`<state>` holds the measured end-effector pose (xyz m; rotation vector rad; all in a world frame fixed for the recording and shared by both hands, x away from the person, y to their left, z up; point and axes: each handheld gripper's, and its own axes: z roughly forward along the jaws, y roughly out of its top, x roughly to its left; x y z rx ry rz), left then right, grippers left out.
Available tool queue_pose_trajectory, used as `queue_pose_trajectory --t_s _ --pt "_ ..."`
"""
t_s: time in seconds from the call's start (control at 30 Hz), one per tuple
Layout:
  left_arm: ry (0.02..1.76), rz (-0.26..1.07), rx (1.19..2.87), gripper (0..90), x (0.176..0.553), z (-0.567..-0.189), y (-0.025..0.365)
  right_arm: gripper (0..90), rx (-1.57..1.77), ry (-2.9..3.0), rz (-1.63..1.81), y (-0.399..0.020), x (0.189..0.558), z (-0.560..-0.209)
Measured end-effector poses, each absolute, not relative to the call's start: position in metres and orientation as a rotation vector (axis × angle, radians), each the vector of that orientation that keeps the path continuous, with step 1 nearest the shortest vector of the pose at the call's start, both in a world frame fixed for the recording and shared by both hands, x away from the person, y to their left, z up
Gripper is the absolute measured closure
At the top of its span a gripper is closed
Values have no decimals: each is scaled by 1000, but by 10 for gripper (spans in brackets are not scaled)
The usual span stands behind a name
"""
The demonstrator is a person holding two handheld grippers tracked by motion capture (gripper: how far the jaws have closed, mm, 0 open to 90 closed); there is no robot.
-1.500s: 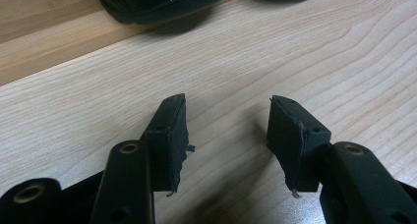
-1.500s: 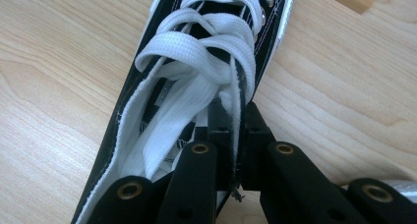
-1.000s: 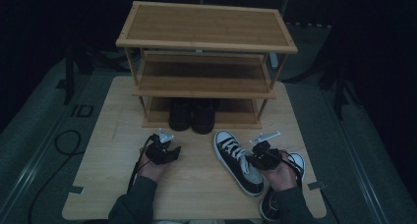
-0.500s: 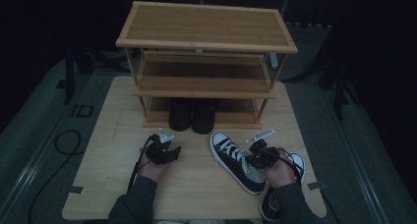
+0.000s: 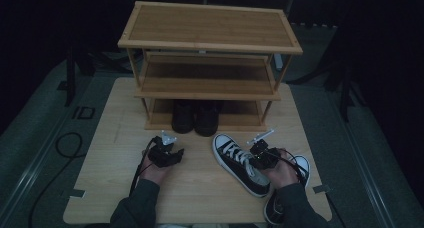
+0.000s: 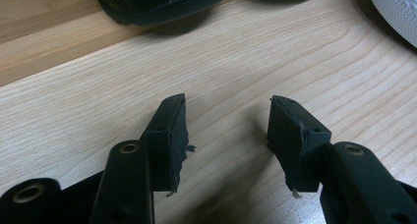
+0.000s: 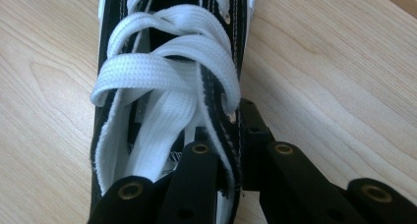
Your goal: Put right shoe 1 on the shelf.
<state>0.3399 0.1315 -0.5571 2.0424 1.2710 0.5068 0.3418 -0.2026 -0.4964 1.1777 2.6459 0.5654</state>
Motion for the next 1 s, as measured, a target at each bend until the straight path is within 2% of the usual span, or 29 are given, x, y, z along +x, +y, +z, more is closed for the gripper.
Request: queue_pose_trajectory --t_s 1.0 --pt "1264 511 2049 493 340 -557 131 878 1104 2687 692 -203 339 -469"
